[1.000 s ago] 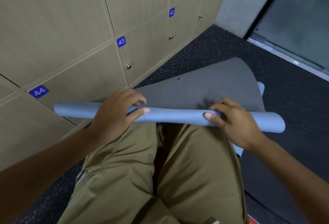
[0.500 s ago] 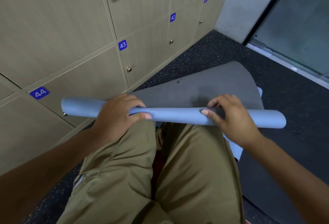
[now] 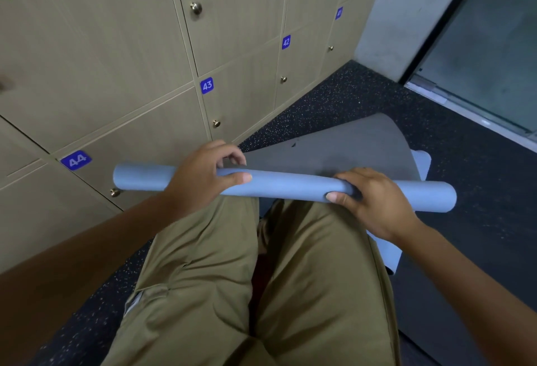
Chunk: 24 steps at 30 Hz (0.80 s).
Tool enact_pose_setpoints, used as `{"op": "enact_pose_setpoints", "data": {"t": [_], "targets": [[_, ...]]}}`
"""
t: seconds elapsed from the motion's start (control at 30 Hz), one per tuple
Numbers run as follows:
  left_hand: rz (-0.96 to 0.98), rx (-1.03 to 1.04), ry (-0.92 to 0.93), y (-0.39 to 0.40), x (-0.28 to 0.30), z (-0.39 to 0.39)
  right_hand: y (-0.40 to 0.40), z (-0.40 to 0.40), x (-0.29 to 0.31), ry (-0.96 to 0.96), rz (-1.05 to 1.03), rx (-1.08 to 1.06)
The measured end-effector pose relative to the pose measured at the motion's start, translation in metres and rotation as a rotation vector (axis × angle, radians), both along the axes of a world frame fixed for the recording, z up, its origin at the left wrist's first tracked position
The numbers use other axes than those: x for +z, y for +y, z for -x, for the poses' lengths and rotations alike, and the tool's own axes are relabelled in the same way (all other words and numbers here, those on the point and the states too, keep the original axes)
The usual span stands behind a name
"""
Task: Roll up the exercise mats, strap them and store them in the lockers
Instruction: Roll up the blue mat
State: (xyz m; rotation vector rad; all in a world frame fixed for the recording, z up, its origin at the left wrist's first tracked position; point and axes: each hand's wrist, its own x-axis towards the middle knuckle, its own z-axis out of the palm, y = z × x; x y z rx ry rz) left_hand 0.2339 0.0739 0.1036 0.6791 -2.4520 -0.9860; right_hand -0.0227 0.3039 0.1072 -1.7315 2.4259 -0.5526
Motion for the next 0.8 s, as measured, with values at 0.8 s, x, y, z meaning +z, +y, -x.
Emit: {"op": "enact_pose_setpoints", "data": {"t": [0.8], "targets": [[0.126, -0.01, -0.193, -0.021, -0.012, 0.019, -0.028, 0.006, 0.008, 0.043, -0.122, 0.023]]}}
